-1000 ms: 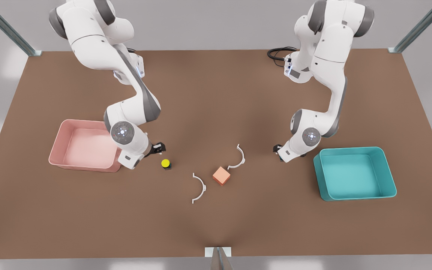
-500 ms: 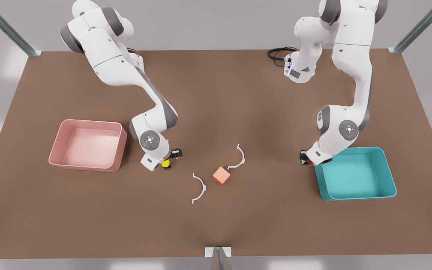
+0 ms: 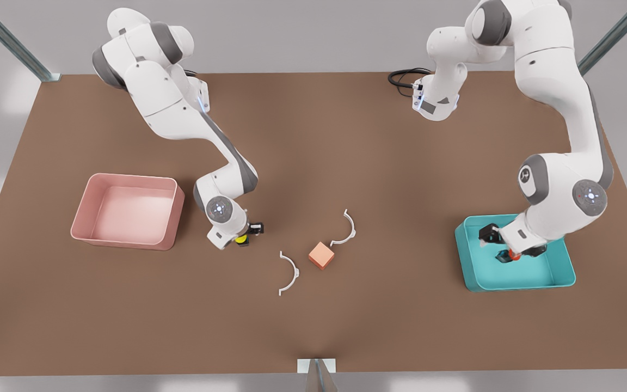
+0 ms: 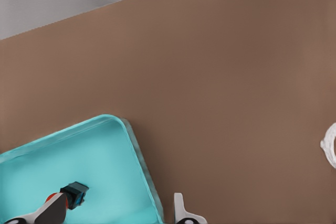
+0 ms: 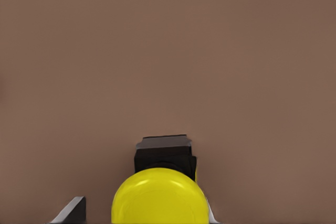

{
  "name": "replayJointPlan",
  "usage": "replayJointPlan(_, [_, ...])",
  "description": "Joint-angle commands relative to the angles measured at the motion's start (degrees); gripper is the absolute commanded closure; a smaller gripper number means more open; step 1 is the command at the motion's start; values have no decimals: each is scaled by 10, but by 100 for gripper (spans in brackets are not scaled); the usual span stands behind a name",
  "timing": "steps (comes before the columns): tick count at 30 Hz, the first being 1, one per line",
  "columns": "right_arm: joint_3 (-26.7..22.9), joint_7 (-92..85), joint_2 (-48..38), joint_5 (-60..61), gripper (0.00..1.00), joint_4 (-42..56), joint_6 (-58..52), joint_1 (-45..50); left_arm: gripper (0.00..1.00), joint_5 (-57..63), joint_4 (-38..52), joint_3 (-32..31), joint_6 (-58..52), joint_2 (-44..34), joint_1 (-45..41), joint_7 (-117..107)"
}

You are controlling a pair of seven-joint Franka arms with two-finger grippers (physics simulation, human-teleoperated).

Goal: Place the red button in the blue storage box with the left arm, and place the yellow button in the pink storage box with the right arm

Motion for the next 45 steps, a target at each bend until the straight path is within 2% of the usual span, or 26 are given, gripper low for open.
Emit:
replayJointPlan(1, [0, 33, 3, 0, 19, -2, 47, 0, 0, 7, 42, 0, -145, -24, -12, -255])
replayJointPlan(3, [0, 34, 6, 0, 20, -2, 47, 0, 0, 56, 33, 0, -180, -90, -67, -325])
replayJointPlan(4, [0, 34, 7, 0, 22, -2, 48, 0, 0, 60, 47, 0, -210, -91, -78, -359])
replayJointPlan(6, [0, 33, 7, 0, 34, -2, 48, -1, 0, 61, 84, -3, -220, -74, -76, -360])
replayJointPlan(7, [0, 33, 7, 0, 43, -2, 47, -1, 0, 61, 144, -3, -257, -32, -78, -360])
replayJointPlan(9, [-1, 31, 3, 0, 48, 0, 45, -2, 0, 61, 144, -3, -257, -30, -78, -360])
replayJointPlan(14, [0, 1, -37, -4, 50, 1, 32, -33, 0, 61, 144, -3, -258, -26, -95, -360])
replayJointPlan(15, [0, -31, -52, -4, 51, 12, -11, -54, 0, 61, 144, -3, -257, -26, -99, -360])
replayJointPlan(19, [0, -58, -123, -3, 52, 2, -46, -110, 0, 61, 144, -3, -256, -26, -99, -359])
replayJointPlan(23, [0, -62, -211, -4, 52, -97, -48, -150, 0, 61, 144, -3, -253, -20, -99, -356])
replayJointPlan(27, [2, -91, -322, -3, 52, -243, -19, -194, 0, 62, 144, -1, -251, -13, -98, -343])
replayJointPlan(33, [1, -151, -386, -2, 51, -310, -18, -269, 0, 72, 143, 2, -252, -14, -94, -305])
replayJointPlan(35, [1, -183, -393, -1, 46, -321, -22, -308, 0, 72, 143, 3, -251, -12, -84, -281])
replayJointPlan(36, [1, -207, -402, -1, 40, -321, -46, -332, 0, 71, 142, 4, -251, 0, -84, -280])
replayJointPlan(37, [1, -210, -417, 0, 0, -318, -66, -342, 0, 70, 142, 3, -251, 3, -84, -280])
replayJointPlan(38, [1, -211, -422, 0, 0, -313, -67, -344, 0, 70, 142, 3, -251, 3, -85, -280])
replayJointPlan(39, [2, -212, -409, -1, 0, -269, -88, -338, 0, 71, 143, 3, -251, 2, -85, -280])
replayJointPlan(42, [4, -255, -284, -5, 0, 63, -290, -312, 0, 72, 145, 3, -251, -1, -84, -251])
replayJointPlan(44, [15, -311, -279, -78, 0, 199, -318, -283, 0, 72, 145, 3, -251, -1, -83, -251])
replayJointPlan(45, [15, -303, -263, -91, 0, 235, -354, -265, 0, 72, 145, 3, -251, -1, -83, -251])
